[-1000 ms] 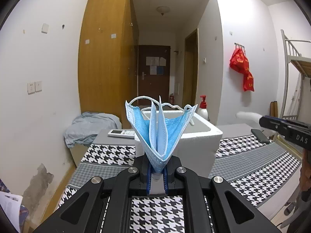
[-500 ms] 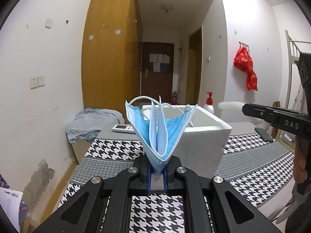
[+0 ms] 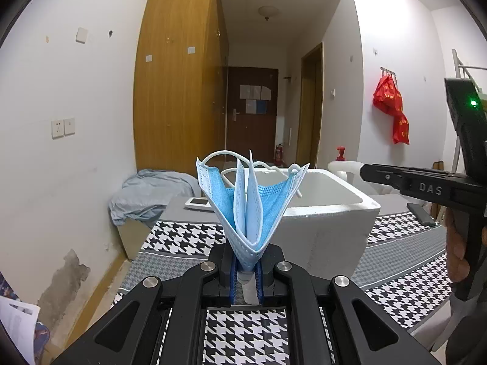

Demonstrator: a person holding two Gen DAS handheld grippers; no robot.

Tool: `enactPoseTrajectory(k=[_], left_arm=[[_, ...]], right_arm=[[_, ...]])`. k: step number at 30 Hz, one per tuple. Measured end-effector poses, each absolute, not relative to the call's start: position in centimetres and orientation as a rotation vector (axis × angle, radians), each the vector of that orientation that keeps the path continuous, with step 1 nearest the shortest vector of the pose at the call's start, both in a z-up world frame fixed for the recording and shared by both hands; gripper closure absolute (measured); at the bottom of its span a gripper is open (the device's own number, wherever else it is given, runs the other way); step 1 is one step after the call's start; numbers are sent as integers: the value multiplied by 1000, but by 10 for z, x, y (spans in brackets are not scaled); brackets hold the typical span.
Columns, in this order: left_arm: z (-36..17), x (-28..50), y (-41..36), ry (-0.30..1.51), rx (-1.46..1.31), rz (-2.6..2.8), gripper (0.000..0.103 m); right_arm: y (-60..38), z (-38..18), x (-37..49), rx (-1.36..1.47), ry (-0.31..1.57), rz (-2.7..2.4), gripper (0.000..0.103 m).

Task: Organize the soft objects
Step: 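Carry the foam roll and the mask toward the white foam box with both tools, then lower the foam roll into the foam box and open the right tool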

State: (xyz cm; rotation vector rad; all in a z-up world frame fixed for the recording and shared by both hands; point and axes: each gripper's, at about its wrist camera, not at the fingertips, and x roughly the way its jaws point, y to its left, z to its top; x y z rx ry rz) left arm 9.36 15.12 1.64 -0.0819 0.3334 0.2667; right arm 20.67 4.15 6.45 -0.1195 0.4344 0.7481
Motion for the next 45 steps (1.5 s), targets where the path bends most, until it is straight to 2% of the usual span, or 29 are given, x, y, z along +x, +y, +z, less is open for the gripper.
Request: enactPoseTrajectory(k=[28,31,32,33,34,35,37,39,41,45], left_arm=[[20,80,157,311,-101,321,93],[20,80,157,310,-101,325,93],[21,80,157,310,-100,326,93],[21,79,156,307,-99,328,93],[21,80,157,306,-100,330,93],[21,80,156,305,-101,330,93],[22,81,157,303,-102,333,93],[21,82,158,302,-102,332,93],[22,84,158,303,-101,330,93],[23,89,159,304,-101,323,93]], right_arm=[[87,60,237,-152,492,754,82],[87,60,239,-152,491,755,78],[88,60,239,-154,487,755,73],[87,60,238,-160,479,754,57],[87,60,236,-164,473,756,48],[86,60,235,-161,467,757,32],[81,61,234,-142,453,754,18],[79,62,233,-136,453,759,10],[76,62,233,-130,452,761,7],[70,64,232,-116,446,763,6]])
